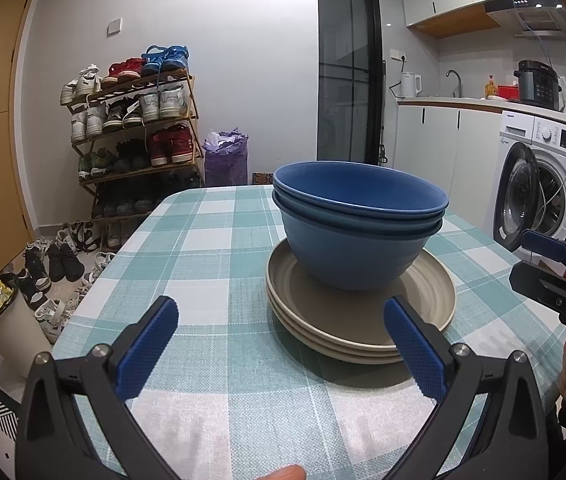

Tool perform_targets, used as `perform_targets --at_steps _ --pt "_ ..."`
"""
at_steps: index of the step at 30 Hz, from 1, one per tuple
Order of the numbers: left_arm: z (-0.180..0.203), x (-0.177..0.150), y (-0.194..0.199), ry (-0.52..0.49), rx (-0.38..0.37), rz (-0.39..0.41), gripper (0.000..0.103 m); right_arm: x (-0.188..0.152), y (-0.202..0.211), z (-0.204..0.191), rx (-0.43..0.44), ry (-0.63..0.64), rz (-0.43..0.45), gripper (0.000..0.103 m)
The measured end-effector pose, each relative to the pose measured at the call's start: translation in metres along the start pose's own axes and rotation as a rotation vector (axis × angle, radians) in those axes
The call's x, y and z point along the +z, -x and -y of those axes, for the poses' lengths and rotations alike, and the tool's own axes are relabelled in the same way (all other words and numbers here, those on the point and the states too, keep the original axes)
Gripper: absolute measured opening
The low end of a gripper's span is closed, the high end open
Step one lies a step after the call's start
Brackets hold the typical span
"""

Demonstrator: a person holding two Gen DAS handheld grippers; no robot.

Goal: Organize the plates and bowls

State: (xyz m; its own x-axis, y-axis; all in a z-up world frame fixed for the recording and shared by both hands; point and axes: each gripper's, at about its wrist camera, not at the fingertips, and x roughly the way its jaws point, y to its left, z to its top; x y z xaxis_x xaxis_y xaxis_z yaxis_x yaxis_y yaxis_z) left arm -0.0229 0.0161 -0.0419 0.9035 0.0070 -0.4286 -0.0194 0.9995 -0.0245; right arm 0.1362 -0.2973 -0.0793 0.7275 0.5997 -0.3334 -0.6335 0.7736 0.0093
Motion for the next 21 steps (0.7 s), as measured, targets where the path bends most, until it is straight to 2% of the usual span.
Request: perform_targets --at_steps 21 --pt "-0.0018 0.0018 0.0021 0.009 -0.004 0.003 0.103 -0.0001 0.0002 -0.0007 0.006 0.006 0.004 0.102"
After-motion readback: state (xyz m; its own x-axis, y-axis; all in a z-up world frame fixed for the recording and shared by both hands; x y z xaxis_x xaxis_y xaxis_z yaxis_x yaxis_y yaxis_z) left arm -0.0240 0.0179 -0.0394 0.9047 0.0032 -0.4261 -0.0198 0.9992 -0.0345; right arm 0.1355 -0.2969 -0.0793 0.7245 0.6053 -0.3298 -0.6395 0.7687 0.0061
